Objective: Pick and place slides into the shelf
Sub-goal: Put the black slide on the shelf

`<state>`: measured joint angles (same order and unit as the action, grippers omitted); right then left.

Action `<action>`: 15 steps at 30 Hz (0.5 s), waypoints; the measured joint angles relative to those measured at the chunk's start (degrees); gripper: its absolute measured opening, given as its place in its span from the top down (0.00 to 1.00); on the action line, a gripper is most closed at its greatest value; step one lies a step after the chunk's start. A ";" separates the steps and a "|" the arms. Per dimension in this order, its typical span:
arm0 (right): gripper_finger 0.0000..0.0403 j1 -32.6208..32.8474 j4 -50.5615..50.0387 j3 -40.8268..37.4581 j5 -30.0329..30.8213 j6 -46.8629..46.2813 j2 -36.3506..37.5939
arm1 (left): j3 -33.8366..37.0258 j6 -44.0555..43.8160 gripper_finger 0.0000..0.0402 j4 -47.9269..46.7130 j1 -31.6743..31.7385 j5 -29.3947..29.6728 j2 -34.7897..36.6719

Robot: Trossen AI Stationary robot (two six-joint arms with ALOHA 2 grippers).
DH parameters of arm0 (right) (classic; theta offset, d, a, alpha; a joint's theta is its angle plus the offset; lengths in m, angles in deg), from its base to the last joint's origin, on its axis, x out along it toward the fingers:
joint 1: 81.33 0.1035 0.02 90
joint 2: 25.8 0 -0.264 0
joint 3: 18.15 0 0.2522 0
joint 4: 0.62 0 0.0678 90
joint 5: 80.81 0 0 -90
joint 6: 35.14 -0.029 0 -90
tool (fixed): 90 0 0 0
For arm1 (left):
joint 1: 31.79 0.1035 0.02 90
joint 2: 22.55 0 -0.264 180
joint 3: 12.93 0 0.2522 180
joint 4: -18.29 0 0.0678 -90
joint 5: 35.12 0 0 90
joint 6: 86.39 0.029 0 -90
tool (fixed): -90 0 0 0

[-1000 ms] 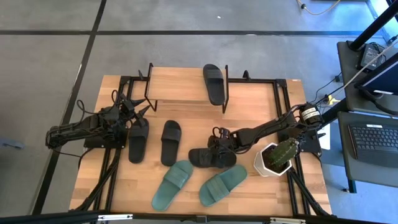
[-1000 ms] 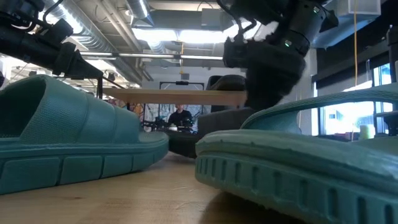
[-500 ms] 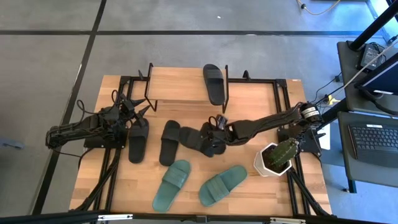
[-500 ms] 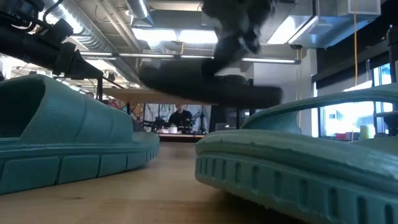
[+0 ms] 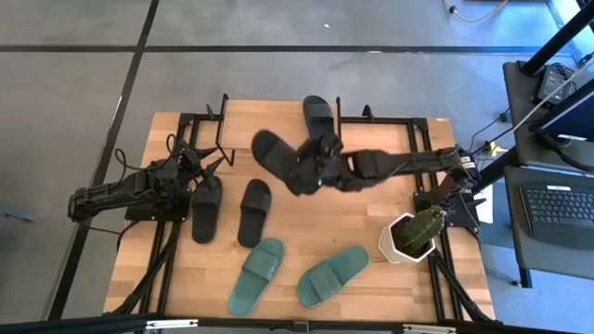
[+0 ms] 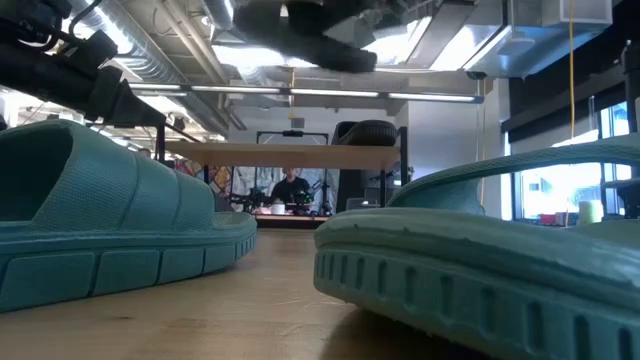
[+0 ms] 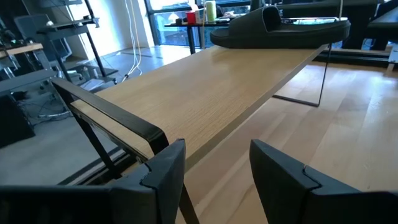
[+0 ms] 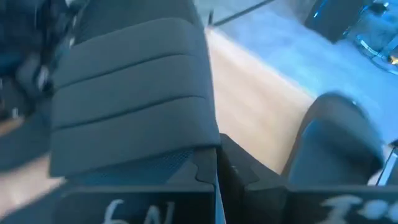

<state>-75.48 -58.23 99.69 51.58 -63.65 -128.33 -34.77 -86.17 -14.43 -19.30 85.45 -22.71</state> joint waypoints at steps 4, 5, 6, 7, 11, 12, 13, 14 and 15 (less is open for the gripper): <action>1.00 -4.28 0.63 3.07 -0.20 -0.57 0.02 | -0.02 0.21 0.57 0.00 0.02 0.00 0.02; 1.00 -5.53 0.75 3.56 -0.57 -1.58 0.02 | -0.02 0.19 0.57 0.02 0.00 0.00 0.00; 1.00 -6.78 1.26 3.76 -1.16 -2.77 0.04 | -0.02 0.19 0.57 0.02 0.02 0.00 -0.01; 1.00 -8.11 1.61 3.84 -2.28 -4.01 0.04 | -0.01 0.19 0.57 0.02 0.01 0.00 0.00; 1.00 -13.03 2.58 3.77 -7.83 -8.82 0.00 | 0.00 0.21 0.57 0.02 0.01 0.00 0.02; 1.00 -14.01 2.62 3.77 -8.41 -9.60 -0.05 | 0.00 0.19 0.57 0.02 0.00 0.00 0.00; 1.00 -14.92 2.78 3.77 -8.41 -10.66 -0.30 | 0.00 0.19 0.57 0.04 0.02 0.00 0.01; 1.00 -15.73 2.97 3.77 -8.59 -11.97 -0.45 | 0.00 0.21 0.57 0.02 0.00 0.00 -0.01; 1.00 -16.46 2.95 3.75 -9.15 -13.08 -0.57 | 0.00 0.20 0.57 0.03 0.02 0.00 0.01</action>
<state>-91.94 -55.28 103.44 42.43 -76.73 -128.90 -34.77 -85.98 -14.41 -19.28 85.45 -22.69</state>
